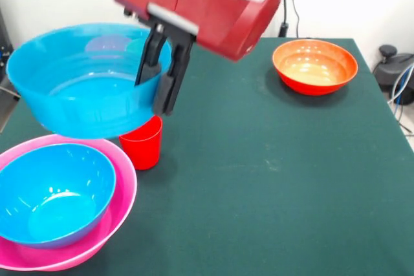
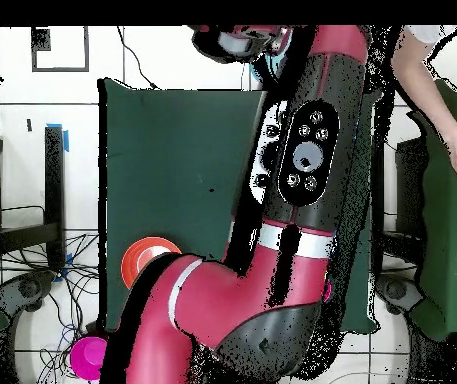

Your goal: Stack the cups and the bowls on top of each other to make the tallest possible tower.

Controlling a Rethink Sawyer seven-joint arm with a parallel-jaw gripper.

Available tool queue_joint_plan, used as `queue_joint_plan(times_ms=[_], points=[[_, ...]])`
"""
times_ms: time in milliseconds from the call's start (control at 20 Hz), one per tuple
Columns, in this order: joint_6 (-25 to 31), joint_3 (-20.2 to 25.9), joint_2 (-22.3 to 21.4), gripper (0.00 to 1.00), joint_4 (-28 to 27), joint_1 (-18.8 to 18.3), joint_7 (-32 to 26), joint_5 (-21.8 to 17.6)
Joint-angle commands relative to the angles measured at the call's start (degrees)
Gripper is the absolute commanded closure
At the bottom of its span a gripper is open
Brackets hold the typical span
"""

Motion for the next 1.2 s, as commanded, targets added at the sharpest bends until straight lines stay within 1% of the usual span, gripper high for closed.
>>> queue_joint_plan(times_ms=[50,500,600,900,1100,1200], points=[[-1.63,-4.81,2.59,1.0,-0.95,-1.33,-17.01,5.51],[-2.3,-13.56,4.07,1.0,-1.91,-2.95,-18.45,14.64],[-2.06,-16.25,4.11,1.0,-2.17,-3.42,-18.84,17.15],[-1.73,-21.69,4.16,1.0,-2.4,-4.41,-20.11,22.51],[-2.29,-24.83,4.61,1.0,-2.46,-5.18,-21.04,25.94],[-3.08,-27.08,5.09,1.0,-2.61,-5.82,-21.67,28.43]])
